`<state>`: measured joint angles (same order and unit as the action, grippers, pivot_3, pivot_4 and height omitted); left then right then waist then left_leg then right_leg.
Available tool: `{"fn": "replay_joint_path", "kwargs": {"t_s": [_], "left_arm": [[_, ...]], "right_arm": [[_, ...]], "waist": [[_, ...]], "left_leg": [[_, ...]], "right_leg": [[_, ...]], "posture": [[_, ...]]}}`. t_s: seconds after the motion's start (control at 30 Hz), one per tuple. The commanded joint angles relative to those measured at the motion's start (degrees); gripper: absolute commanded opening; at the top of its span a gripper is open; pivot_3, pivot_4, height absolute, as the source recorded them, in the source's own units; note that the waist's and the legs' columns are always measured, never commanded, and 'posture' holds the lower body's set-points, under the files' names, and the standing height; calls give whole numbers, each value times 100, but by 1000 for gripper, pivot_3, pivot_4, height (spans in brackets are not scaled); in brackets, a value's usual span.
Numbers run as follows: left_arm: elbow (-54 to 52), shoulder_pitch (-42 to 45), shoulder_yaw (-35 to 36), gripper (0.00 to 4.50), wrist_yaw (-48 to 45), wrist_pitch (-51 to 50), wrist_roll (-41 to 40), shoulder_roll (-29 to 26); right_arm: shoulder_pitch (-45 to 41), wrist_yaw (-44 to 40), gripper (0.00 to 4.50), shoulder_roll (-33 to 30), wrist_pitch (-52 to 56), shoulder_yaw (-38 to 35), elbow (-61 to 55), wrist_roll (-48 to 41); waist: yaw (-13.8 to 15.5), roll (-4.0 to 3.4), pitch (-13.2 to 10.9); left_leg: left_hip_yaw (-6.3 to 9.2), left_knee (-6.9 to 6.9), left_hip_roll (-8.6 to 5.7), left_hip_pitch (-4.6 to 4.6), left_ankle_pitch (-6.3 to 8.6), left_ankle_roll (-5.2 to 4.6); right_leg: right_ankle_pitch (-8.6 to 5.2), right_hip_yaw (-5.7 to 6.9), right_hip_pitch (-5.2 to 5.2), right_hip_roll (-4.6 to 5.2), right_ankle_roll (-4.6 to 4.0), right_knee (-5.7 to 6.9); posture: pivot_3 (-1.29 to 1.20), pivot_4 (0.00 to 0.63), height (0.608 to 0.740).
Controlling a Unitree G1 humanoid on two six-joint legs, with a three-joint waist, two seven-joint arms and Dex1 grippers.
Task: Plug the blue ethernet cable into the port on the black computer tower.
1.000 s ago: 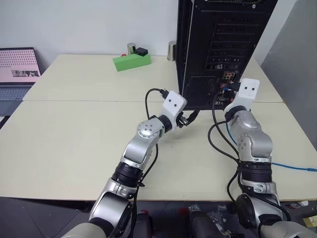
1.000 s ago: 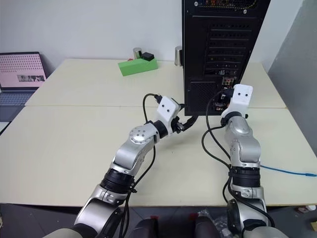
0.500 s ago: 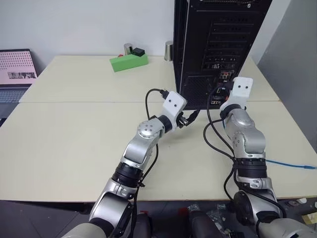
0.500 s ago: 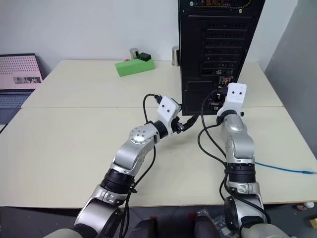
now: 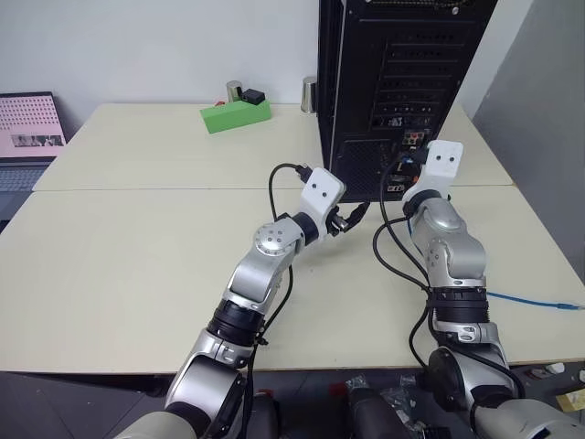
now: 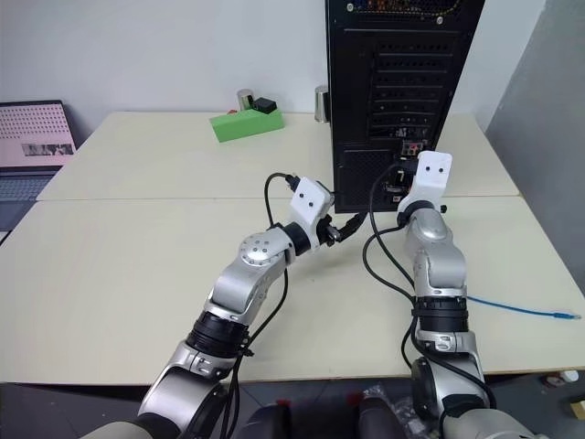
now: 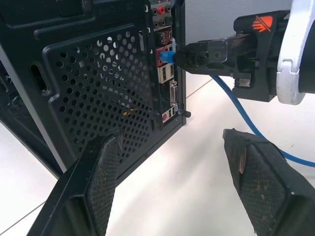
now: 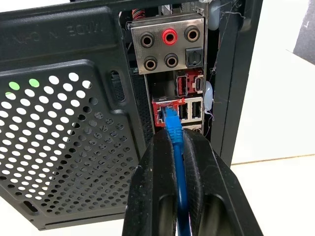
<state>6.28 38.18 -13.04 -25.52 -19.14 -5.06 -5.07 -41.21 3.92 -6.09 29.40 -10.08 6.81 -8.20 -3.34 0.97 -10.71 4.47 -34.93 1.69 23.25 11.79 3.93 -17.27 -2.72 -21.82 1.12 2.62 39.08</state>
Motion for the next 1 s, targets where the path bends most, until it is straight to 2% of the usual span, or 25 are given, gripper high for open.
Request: {"fn": "replay_joint_path", "kwargs": {"t_s": [0.03, 0.2, 0.3, 0.37, 0.53, 0.73, 0.9, 1.0], "left_arm": [[-245, 34, 84, 3536, 21, 134, 11, 8], [-220, 45, 237, 3536, -52, 43, -164, -18], [-215, 85, 395, 3914, -296, 48, -342, -163], [-174, 142, 422, 4402, -515, 83, -352, -358], [20, 297, 431, 4500, -839, -106, -310, -773], [-440, 79, 549, 4500, -1669, 87, -629, -1374], [-772, -124, 822, 4500, -2209, -93, -1077, -1831], [-874, -245, 997, 4500, -2396, -124, -1334, -1981]], "right_arm": [[176, -249, 1072, -69, 101, 49, -424, -140], [716, -762, 2183, -447, 376, 130, -1257, -235], [1027, -1143, 2772, -787, 483, 59, -1766, -403], [1240, -1458, 3263, -1099, 529, -66, -2058, -559], [1657, -2456, 4390, -1963, 500, -311, -2472, -1015], [1852, -3418, 4481, -2838, 476, -828, -2426, -1600], [2179, -4223, 4481, -3246, 542, -864, -2665, -2099], [2164, -4353, 4481, -3265, 572, -780, -2720, -2276]], "waist": [[9, 0, 0], [57, 0, 0], [72, 0, 0], [77, 0, 0], [93, 0, 0], [92, -1, -1], [96, 0, -1], [94, 0, -1]], "left_leg": [[0, 0, 0, 1, 0, 0], [1, 0, -2, 24, 0, 0], [2, -4, -3, 46, -1, 1], [5, -5, -2, 48, -1, 1], [7, -5, -4, 49, 0, 1], [5, -6, -3, 50, 0, 0], [7, -7, -1, 50, 0, 0], [6, -7, -1, 51, 0, 0]], "right_leg": [[0, 0, 0, 0, 0, -1], [0, 3, -18, 4, 0, -7], [0, 5, -36, 4, 0, -4], [0, 9, -39, 4, 0, -3], [0, 11, -38, 3, 1, -5], [0, 10, -39, 3, 1, -7], [-1, 12, -37, 2, 1, -6], [0, 11, -37, 2, 1, -7]], "posture": [[0, 150, 740], [0, 150, 740], [0, 150, 740], [0, 150, 740], [0, 150, 740], [0, 150, 740], [0, 150, 740], [0, 150, 740]]}}
